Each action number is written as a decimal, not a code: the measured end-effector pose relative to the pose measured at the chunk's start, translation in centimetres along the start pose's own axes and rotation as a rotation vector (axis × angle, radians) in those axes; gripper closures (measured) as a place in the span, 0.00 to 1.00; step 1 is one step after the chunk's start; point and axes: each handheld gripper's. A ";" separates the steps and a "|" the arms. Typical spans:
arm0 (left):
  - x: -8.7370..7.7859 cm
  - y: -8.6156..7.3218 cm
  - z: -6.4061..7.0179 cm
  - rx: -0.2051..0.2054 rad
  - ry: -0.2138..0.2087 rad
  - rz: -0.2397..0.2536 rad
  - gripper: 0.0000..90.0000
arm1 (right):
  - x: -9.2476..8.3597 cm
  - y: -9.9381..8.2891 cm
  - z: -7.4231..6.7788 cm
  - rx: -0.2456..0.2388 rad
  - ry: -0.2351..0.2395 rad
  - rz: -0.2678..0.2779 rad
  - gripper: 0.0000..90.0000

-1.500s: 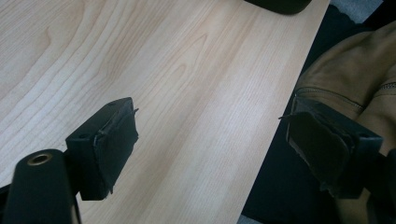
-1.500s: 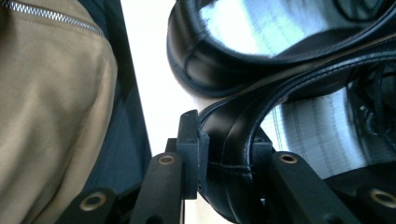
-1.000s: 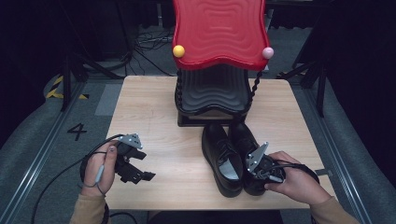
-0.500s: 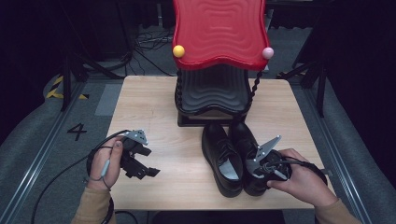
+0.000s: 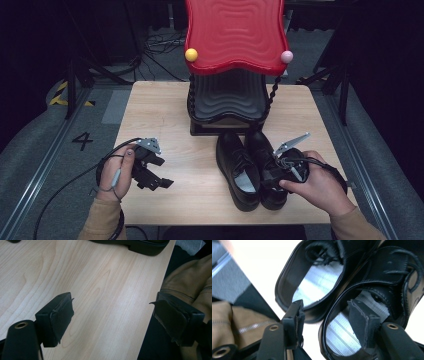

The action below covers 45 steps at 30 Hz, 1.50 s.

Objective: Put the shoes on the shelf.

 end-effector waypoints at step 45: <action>0.0 0.0 0.0 0.003 0.001 0.000 0.19 | 7.2 2.3 0.2 0.243 -0.208 -0.108 0.81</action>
Point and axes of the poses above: each handheld gripper's, and its own axes: x roughly forward along the jaws, y roughly out of its top, z roughly to its right, and after that the axes turned 1 degree about -z, right-handed
